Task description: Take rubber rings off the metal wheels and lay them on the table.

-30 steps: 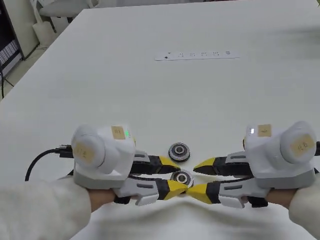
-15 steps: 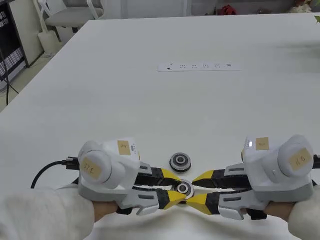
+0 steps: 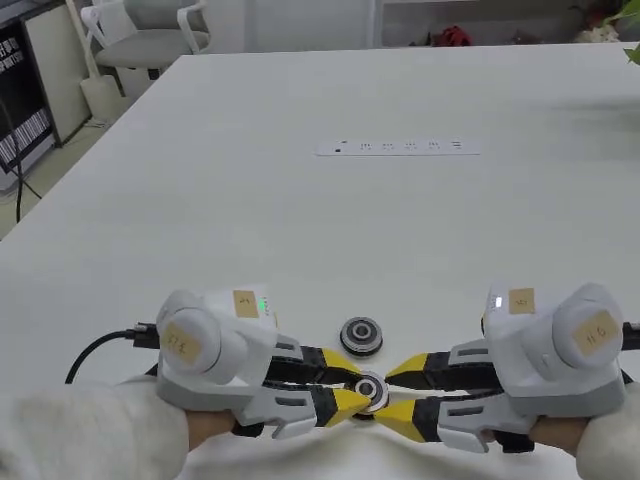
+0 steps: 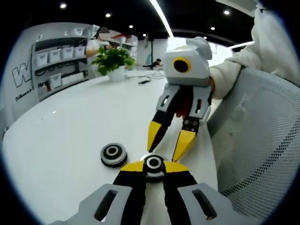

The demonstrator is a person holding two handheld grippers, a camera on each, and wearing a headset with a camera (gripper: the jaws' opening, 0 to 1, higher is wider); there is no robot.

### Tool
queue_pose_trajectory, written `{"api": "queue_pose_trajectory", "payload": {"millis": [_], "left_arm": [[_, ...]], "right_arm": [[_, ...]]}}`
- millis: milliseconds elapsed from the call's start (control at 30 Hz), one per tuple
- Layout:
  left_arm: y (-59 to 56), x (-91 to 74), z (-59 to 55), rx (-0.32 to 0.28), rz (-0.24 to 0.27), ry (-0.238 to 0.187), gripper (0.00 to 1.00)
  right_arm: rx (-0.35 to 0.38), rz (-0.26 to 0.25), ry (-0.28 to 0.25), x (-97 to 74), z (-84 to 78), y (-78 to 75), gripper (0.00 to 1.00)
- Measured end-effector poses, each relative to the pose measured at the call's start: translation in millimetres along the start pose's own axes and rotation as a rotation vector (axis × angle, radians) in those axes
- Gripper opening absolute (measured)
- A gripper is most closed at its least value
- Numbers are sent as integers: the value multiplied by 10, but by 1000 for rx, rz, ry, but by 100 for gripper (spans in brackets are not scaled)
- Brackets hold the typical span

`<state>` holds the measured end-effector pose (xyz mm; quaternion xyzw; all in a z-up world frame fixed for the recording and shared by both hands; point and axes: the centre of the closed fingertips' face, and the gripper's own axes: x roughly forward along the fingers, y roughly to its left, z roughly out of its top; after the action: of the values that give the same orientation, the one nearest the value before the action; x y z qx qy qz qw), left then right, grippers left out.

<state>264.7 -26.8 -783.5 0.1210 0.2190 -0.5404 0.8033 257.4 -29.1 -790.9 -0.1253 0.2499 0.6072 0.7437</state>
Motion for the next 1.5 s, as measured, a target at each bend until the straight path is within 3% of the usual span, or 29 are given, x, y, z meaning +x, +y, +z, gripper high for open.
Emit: {"api": "queue_pose_trajectory", "payload": {"millis": [267,600,1500], "left_arm": [[-1,3,0,29,-9,-6,14],[8,-4,-13,7,-13,-35,14],[18,-11,-31,20,-8,-37,14]], "right_arm": [[-1,-4,-1,-4,-10,-17,19],[-18,-3,13,10,-28,-9,18],[-64,-15,46,-5,-65,-20,10]]}}
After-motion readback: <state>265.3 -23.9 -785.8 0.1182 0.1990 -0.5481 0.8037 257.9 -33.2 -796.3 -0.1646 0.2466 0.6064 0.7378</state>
